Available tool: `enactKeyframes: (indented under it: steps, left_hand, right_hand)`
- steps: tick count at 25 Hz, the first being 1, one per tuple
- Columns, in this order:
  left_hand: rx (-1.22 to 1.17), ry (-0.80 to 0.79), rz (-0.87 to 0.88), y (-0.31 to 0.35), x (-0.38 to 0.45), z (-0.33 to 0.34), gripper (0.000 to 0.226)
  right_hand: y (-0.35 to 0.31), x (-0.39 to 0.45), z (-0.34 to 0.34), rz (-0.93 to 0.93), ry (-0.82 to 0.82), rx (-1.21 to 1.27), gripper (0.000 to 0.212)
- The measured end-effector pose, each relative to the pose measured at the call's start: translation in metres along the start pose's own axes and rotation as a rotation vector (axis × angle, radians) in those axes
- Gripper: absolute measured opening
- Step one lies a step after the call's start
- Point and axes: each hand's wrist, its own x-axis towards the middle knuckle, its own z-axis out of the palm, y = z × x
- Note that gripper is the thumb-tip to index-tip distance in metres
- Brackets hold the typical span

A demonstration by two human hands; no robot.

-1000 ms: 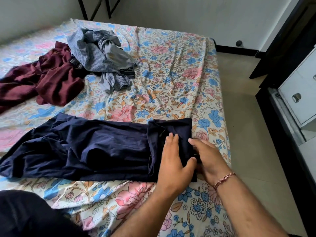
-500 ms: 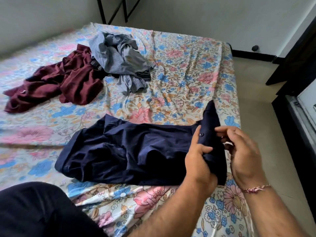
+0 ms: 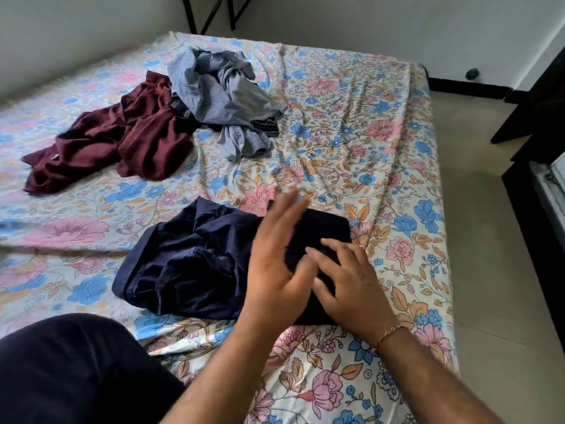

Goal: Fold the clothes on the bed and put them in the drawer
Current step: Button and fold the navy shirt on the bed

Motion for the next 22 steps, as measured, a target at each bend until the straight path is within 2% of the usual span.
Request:
enactKeyframes:
  steps: [2,3,5,7,9,10,12,15,16,18,20,22]
  left_hand:
    - [0.216,-0.240,-0.104,-0.011,0.003,0.009,0.067]
    - [0.334,-0.315,-0.171,-0.020,-0.001,0.015,0.066]
    - [0.533,-0.355,-0.183,-0.032,-0.016,0.023,0.070]
    - [0.566,-0.317,-0.240,-0.028,-0.020,0.028,0.080]
    - [0.515,-0.320,-0.345,-0.010,-0.011,0.031,0.092]
    - [0.462,-0.323,-0.392,-0.004,-0.008,0.032,0.094]
    - [0.164,-0.274,-0.529,0.003,-0.001,0.029,0.085]
    - [-0.608,-0.019,-0.840,0.006,0.011,0.012,0.061]
    - [-0.842,0.016,-0.898,0.008,0.013,0.008,0.055]
    - [-1.162,-0.022,-0.973,0.017,0.012,-0.006,0.056]
    - [-1.257,-0.089,-1.013,0.024,0.011,-0.024,0.067]
    - [-1.093,-0.023,-1.071,0.020,0.017,-0.054,0.041]
  right_hand:
    - [-0.004,0.002,0.004,0.020,0.081,0.173,0.055]
    - [-0.006,0.002,0.001,0.109,0.143,0.343,0.054]
    - [-0.010,-0.002,-0.015,0.458,0.289,0.763,0.053]
    - [-0.009,-0.008,-0.028,0.630,0.220,1.228,0.034]
    - [-0.016,-0.006,-0.037,0.661,0.114,1.463,0.037]
    - [-0.023,-0.009,-0.040,0.613,0.099,1.516,0.040]
    - [-0.036,-0.014,-0.043,0.490,0.089,1.547,0.041]
    - [-0.048,-0.013,-0.050,0.345,0.128,1.517,0.041]
    - [-0.049,-0.011,-0.051,0.289,0.161,1.483,0.040]
    - [-0.053,-0.005,-0.050,0.189,0.235,1.370,0.039]
    - [-0.065,0.007,-0.041,0.105,0.257,1.207,0.041]
    - [-0.082,0.024,-0.022,-0.015,0.229,0.920,0.044]
